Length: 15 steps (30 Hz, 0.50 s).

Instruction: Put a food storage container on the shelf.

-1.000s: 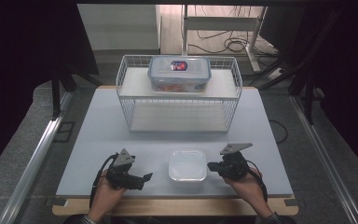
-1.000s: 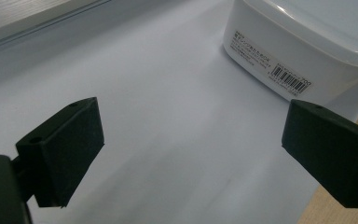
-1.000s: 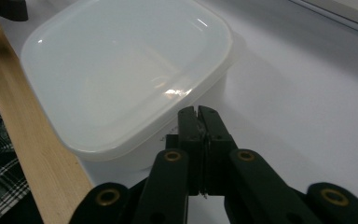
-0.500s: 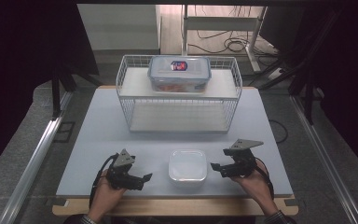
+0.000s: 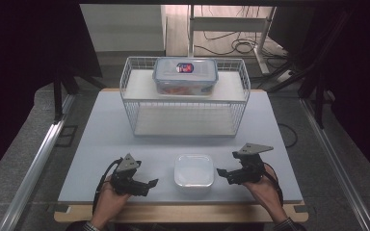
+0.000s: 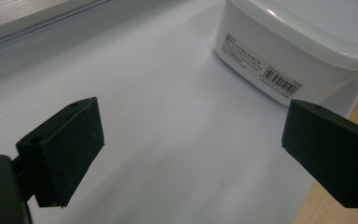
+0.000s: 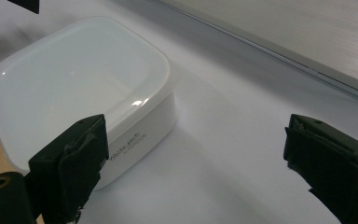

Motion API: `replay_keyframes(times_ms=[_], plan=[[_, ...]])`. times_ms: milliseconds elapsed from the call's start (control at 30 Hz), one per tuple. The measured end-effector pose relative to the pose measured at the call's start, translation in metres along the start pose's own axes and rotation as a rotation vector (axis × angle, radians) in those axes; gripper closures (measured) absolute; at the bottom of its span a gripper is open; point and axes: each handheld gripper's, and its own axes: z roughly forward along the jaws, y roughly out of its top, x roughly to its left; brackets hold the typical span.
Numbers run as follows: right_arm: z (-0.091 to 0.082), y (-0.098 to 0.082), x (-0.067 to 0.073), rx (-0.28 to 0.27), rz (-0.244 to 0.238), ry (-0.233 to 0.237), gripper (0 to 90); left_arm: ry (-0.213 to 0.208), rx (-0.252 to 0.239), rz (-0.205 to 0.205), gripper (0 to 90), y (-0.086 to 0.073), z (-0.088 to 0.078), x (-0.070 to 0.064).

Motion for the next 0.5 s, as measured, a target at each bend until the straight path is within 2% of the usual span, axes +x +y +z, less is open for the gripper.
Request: replay_keyframes(times_ms=[133, 233, 333, 400, 500], plan=[[0.000, 0.001, 0.004, -0.005, 0.000, 0.010, 2.9, -0.006, 0.009, -0.007, 5.5, 0.003, -0.001, -0.001], [0.001, 0.003, 0.007, 0.000, 0.006, 0.018, 1.8, 0.001, 0.028, 0.005, 4.3, 0.006, -0.001, -0.004], [0.003, 0.004, 0.012, 0.013, -0.004, 0.016, 1.4, -0.041, 0.007, -0.017, 4.6, 0.012, -0.003, -0.007], [0.004, 0.005, 0.016, 0.021, -0.014, 0.013, 0.4, -0.049, 0.000, -0.011, 5.1, 0.017, -0.004, -0.009], [0.006, 0.007, 0.019, 0.025, 0.005, 0.016, 0.1, -0.065, 0.003, 0.002, 6.7, 0.024, -0.002, -0.013]])
